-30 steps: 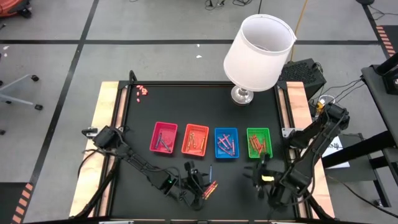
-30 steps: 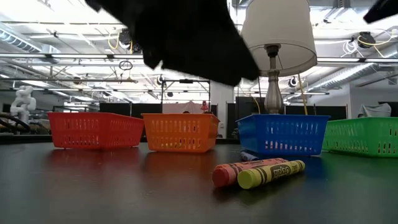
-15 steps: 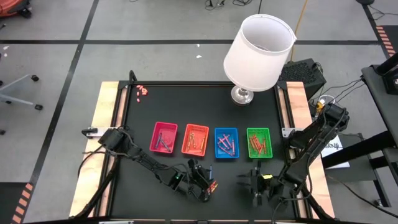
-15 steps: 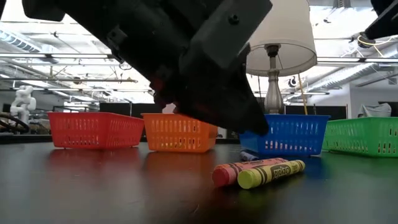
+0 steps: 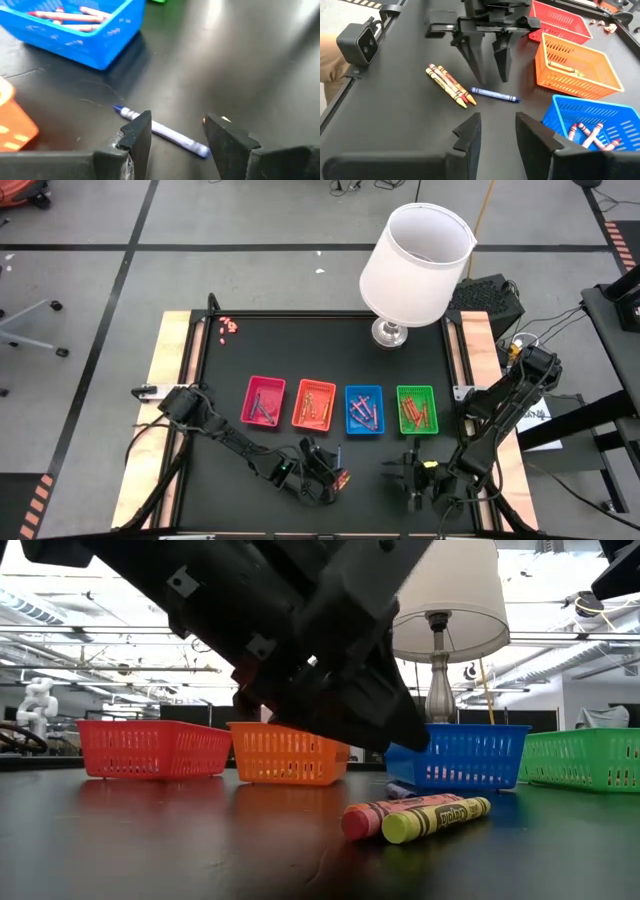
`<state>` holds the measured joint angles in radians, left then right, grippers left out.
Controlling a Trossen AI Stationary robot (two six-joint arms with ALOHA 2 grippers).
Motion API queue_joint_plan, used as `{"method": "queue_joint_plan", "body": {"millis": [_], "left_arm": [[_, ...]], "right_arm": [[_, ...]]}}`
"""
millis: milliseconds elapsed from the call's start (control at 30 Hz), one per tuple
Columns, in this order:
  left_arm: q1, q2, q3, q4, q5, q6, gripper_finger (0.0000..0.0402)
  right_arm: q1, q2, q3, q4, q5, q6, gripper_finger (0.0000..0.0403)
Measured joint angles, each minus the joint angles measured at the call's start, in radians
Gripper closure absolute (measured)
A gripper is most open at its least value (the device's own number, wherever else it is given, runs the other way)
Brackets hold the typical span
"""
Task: Sort crayons
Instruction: Put the blue crayon into the red bin
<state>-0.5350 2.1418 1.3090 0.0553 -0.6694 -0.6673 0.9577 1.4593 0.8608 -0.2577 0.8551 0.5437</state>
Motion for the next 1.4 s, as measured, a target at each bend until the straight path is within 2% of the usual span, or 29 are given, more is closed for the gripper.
{"method": "queue_joint_plan", "body": {"millis": [333, 800, 1133, 1400], "left_arm": [[0.005, 0.000, 0.000, -0.029, -0.087, 0.018, 0.0217], [0.022, 0.071, 0.000, 0.044, -0.087, 0.017, 0.0217], [0.036, 0.071, 0.000, 0.104, -0.064, -0.062, 0.0217], [0.059, 0.069, 0.002, 0.036, -0.015, -0.110, 0.0217]], "right_arm": [[0.000, 0.000, 0.000, 0.000, 0.001, -0.044, 0.0298], [0.000, 0.000, 0.000, 0.000, 0.005, -0.049, 0.0298], [0.000, 0.000, 0.000, 0.001, 0.007, -0.060, 0.0298], [-0.009, 0.000, 0.000, 0.007, 0.008, -0.059, 0.0298]]}}
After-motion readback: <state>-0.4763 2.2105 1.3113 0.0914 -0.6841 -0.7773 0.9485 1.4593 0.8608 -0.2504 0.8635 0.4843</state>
